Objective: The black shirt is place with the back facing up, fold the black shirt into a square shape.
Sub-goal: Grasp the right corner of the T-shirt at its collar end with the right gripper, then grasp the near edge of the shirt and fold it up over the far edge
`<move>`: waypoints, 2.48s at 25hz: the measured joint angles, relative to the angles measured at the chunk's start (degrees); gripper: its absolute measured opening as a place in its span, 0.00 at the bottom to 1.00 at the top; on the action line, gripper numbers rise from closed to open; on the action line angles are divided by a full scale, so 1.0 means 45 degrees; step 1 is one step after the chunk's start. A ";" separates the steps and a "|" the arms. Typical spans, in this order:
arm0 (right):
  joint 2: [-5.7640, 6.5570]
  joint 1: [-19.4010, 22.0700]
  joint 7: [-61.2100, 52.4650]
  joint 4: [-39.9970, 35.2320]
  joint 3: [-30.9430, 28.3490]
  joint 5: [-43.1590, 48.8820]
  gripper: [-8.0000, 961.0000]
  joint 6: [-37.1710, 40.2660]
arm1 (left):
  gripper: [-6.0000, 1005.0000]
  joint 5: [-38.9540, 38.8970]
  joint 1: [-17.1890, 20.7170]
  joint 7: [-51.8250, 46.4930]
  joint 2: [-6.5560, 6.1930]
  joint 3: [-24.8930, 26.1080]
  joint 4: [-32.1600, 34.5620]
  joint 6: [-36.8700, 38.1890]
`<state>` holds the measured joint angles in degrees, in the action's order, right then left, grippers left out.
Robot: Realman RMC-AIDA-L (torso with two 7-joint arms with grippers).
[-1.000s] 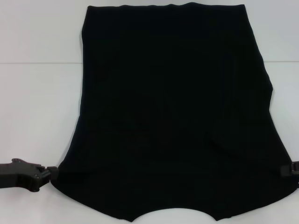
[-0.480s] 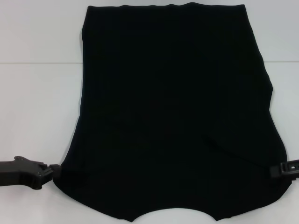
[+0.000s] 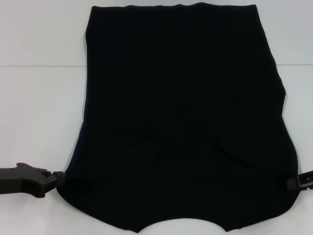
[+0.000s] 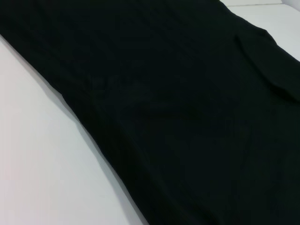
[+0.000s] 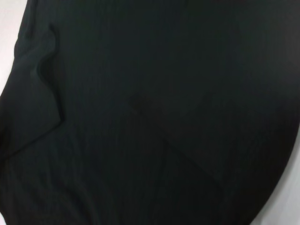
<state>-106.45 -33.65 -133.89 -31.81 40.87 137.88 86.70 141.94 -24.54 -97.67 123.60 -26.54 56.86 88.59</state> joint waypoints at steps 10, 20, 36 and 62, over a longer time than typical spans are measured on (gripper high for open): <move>-0.0078 0.0241 0.0370 0.0059 -0.0129 0.0000 0.21 -0.0181 | 0.02 0.0000 -0.0020 -0.0088 -0.0006 0.0014 -0.0003 -0.0014; -0.0079 0.1284 0.2463 -0.0004 -0.2015 -0.0124 0.07 0.0273 | 0.02 -0.0328 0.0303 -0.0747 0.0072 0.0510 0.0024 0.1089; 0.0348 0.3756 0.5383 -0.0637 -0.4373 -0.0047 0.07 0.2420 | 0.02 -0.0478 0.1111 -0.0402 0.0115 0.1642 -0.0624 0.4092; 0.0300 -0.0089 0.4534 -0.0707 -0.5468 -0.0085 0.07 0.0326 | 0.02 -0.0542 -0.3948 -0.1647 -0.1453 0.1668 -0.3950 0.0547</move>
<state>-105.10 -34.04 -113.49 -34.99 16.26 137.50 88.17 139.50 -42.30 -105.08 117.06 -19.04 39.08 91.05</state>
